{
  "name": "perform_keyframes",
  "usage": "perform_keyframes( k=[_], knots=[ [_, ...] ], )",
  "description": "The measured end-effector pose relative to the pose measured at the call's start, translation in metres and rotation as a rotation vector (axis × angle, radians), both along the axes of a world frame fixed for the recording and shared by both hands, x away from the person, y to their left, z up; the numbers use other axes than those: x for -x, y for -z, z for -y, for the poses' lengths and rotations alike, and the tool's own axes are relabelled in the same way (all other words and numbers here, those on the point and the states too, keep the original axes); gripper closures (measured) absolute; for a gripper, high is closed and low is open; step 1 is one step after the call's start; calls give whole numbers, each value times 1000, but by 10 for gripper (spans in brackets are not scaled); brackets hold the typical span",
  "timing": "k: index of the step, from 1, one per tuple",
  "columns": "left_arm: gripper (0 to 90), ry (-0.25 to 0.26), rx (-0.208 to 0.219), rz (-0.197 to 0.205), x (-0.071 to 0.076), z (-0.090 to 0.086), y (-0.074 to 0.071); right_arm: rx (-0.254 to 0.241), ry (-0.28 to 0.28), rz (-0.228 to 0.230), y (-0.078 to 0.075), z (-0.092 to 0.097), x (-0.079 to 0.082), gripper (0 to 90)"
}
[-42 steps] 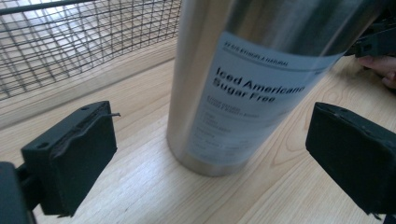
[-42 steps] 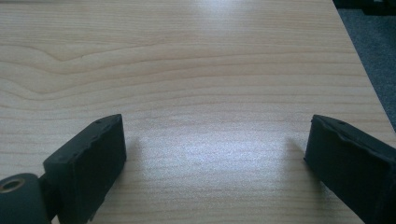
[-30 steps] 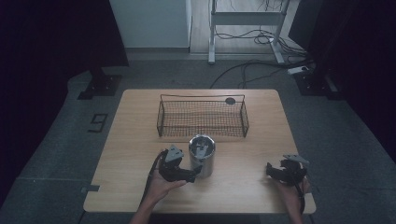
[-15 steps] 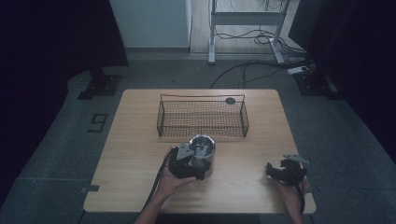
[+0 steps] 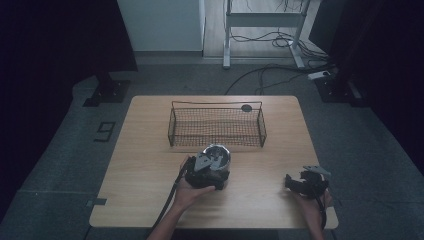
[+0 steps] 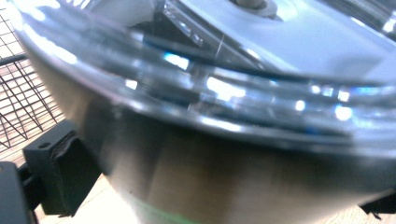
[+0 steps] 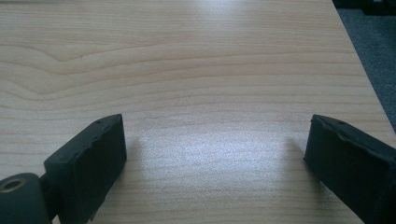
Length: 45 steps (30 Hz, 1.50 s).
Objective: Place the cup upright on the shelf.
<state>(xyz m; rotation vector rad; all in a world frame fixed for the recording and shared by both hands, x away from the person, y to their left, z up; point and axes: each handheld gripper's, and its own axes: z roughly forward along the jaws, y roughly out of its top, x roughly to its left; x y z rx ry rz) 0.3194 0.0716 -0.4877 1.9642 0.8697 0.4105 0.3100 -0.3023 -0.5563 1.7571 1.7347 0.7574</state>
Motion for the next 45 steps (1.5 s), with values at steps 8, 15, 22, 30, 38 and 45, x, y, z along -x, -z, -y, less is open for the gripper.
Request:
perform_keyframes(
  k=[8, 15, 22, 30, 38, 45],
  knots=[
    [33, 33, -8, 16, -1, -2, 1, 0, 1, 0, 0, 0, 0, 54],
    [37, 44, -4, 34, -1, -4, 1, -1, 1, 0, 0, 0, 0, 54],
    [39, 40, 16, 41, 1, -9, -4, -1, 2, 0, 0, 0, 0, 54],
    [39, 34, 35, 53, 5, -15, -14, -1, 2, 0, 0, 0, 0, 54],
    [39, 11, 42, 57, 5, -23, -25, -1, 2, 0, 0, 0, 0, 54],
    [39, 4, 47, 55, 4, -26, -32, -1, 2, 0, 0, 0, 0, 54]
  ],
)
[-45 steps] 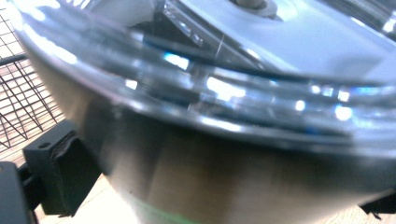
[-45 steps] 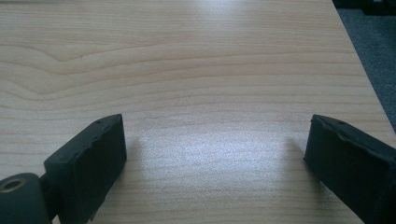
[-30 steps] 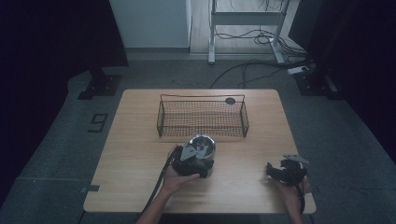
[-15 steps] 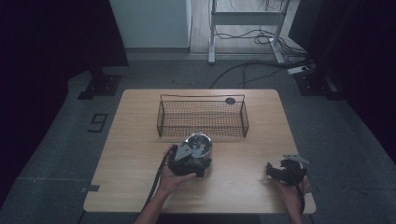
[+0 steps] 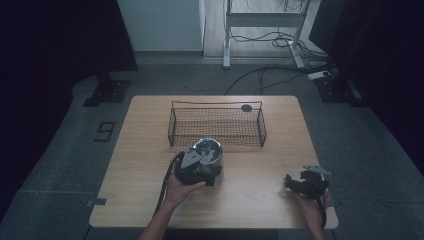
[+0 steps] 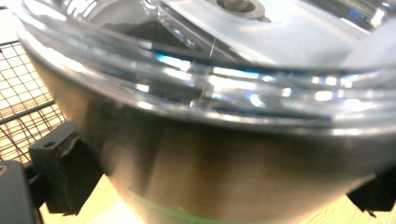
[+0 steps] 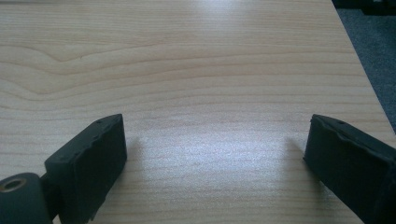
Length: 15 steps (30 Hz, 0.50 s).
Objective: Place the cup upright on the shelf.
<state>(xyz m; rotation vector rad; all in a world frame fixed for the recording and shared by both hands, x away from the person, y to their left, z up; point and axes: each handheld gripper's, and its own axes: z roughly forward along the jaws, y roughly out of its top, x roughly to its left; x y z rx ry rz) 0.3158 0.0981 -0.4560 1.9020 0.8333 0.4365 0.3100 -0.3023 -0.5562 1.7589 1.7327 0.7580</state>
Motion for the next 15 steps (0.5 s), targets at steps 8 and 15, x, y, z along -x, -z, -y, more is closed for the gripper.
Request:
perform_keyframes(
  k=[8, 15],
  knots=[
    [39, -10, 15, 1, -3, -5, -6, 0, 0, 0, 0, 0, 0, 54],
    [39, -16, 21, 8, -7, -8, -15, 0, 0, 0, 0, 0, 0, 54]
  ],
)
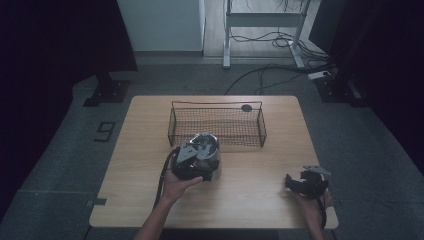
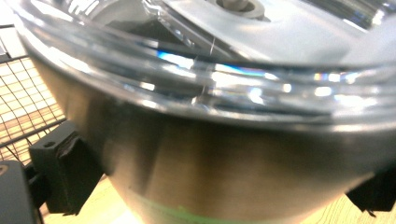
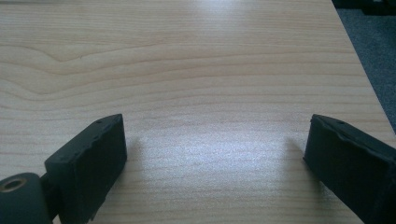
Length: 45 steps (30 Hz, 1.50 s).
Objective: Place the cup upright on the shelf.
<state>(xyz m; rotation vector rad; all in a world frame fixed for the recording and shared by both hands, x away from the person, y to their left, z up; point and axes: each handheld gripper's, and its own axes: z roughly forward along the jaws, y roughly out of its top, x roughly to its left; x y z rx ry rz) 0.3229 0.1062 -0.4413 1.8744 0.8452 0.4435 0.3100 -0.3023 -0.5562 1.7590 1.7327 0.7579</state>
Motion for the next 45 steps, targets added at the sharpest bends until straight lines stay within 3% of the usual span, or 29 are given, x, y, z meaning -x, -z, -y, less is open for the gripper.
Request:
perform_keyframes(
  k=[32, 45],
  knots=[
    [40, -29, 4, 26, -18, -5, -30, 0, 8, 4, 0, 0, -1, 59],
    [40, -45, 35, 15, -27, -10, -35, 0, 10, 3, 0, 0, -1, 62]
  ],
)
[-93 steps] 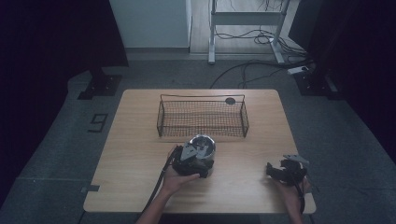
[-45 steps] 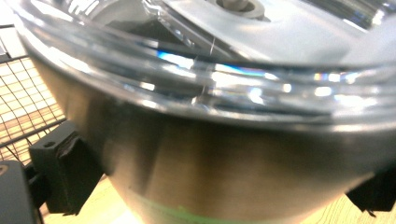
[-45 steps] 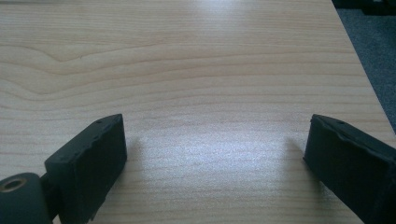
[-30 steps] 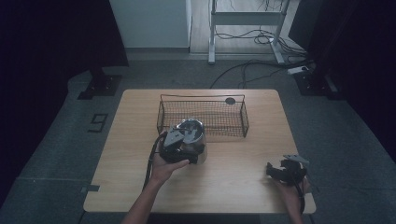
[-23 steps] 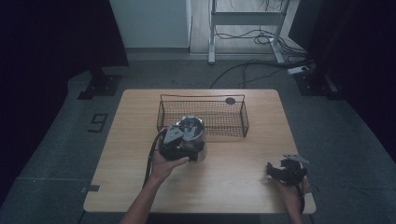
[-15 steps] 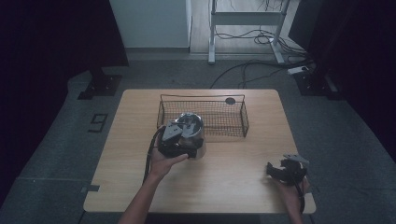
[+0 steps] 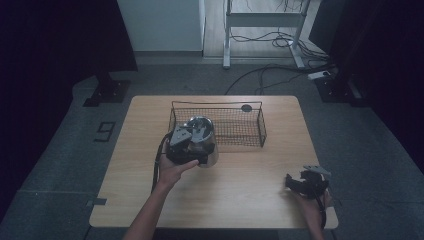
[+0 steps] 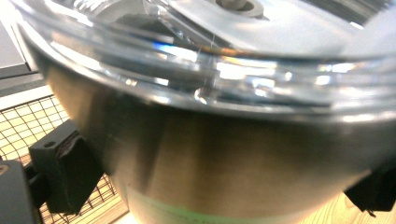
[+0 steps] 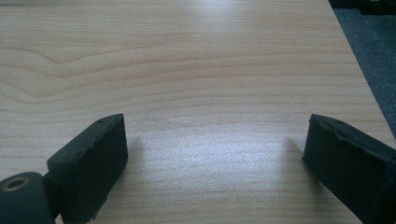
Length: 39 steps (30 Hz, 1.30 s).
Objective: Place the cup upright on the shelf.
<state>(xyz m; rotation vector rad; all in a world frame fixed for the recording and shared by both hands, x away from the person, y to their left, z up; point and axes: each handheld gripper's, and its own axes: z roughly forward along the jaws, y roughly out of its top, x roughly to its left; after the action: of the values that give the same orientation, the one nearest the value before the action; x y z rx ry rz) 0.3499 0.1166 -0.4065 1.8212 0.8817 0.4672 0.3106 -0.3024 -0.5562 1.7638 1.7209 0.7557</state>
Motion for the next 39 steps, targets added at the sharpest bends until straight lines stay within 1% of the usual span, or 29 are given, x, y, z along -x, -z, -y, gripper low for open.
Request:
perform_keyframes(
  k=[7, 16, 18, 22, 35, 39],
  knots=[
    [40, -13, -2, 0, -7, 0, -5, 0, 0, 0, 0, 0, 0, 61],
    [40, -10, -16, 14, -16, 6, -13, 0, 0, 0, 0, 0, 0, 62],
    [40, -11, -16, 15, -18, 7, -15, 0, -1, -2, 0, 0, 0, 62],
    [40, -5, -1, 5, -22, 8, -18, 0, -1, -2, 0, 0, 0, 62],
    [40, -19, -25, 24, -31, 13, -29, 1, -2, 2, 0, 0, 0, 62],
    [40, -19, -21, 33, -33, 14, -32, 2, -3, 0, 0, 0, 0, 62]
  ],
)
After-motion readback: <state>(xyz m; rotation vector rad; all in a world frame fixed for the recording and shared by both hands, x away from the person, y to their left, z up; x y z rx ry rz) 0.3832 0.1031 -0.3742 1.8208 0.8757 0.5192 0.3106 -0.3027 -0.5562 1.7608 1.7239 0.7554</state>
